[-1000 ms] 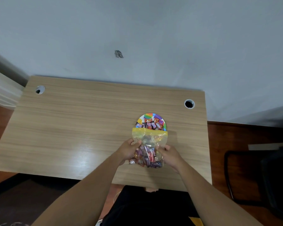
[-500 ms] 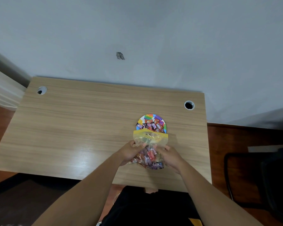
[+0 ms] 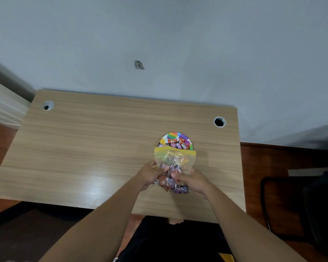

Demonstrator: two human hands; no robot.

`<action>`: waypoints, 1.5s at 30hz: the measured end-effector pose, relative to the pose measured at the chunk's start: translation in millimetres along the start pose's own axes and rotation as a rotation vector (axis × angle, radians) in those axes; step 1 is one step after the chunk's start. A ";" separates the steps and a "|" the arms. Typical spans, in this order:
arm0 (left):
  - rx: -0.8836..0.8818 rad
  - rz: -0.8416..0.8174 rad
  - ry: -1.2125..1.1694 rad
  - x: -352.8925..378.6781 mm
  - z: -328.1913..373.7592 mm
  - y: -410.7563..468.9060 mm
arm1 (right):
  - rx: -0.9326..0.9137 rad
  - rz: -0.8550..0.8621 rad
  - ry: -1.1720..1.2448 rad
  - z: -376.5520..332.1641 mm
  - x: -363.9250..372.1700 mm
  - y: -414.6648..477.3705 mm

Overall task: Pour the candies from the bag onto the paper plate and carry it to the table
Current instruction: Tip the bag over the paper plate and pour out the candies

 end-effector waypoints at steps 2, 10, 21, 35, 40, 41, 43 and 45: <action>-0.004 -0.007 -0.010 -0.3 -0.8 1.4 | 0.020 0.001 -0.026 2.9 -2.1 2.2; -0.005 -0.061 -0.041 7.3 2.1 4.2 | -0.070 0.152 -0.194 -8.3 -16.3 5.5; -0.043 0.003 0.061 -1.7 -3.9 8.8 | 0.024 0.164 -0.213 -7.4 -17.2 -2.5; -0.043 0.053 0.051 -1.0 1.0 -0.2 | -0.019 0.175 -0.181 -7.5 -13.6 -6.1; -0.053 0.050 0.070 -0.3 3.7 -5.4 | -0.035 0.198 -0.163 -5.3 -17.8 -4.1; -0.056 0.043 0.072 0.7 4.9 -7.7 | -0.035 0.207 -0.157 -6.4 -18.8 -5.4; -0.060 0.028 0.071 2.0 7.1 -11.6 | -0.043 0.208 -0.150 -5.3 -21.4 -4.7; -0.059 0.007 0.076 3.0 8.2 -14.8 | -0.052 0.193 -0.142 -5.6 -20.5 -6.0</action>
Point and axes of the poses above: each hand's wrist, its own y-axis towards the middle knuckle, its own x-axis out of the palm, z = x × y, the point moved 10 cm from there along y, towards the middle knuckle, and after that the axes turned 6 degrees about y, right-handed, at the moved point
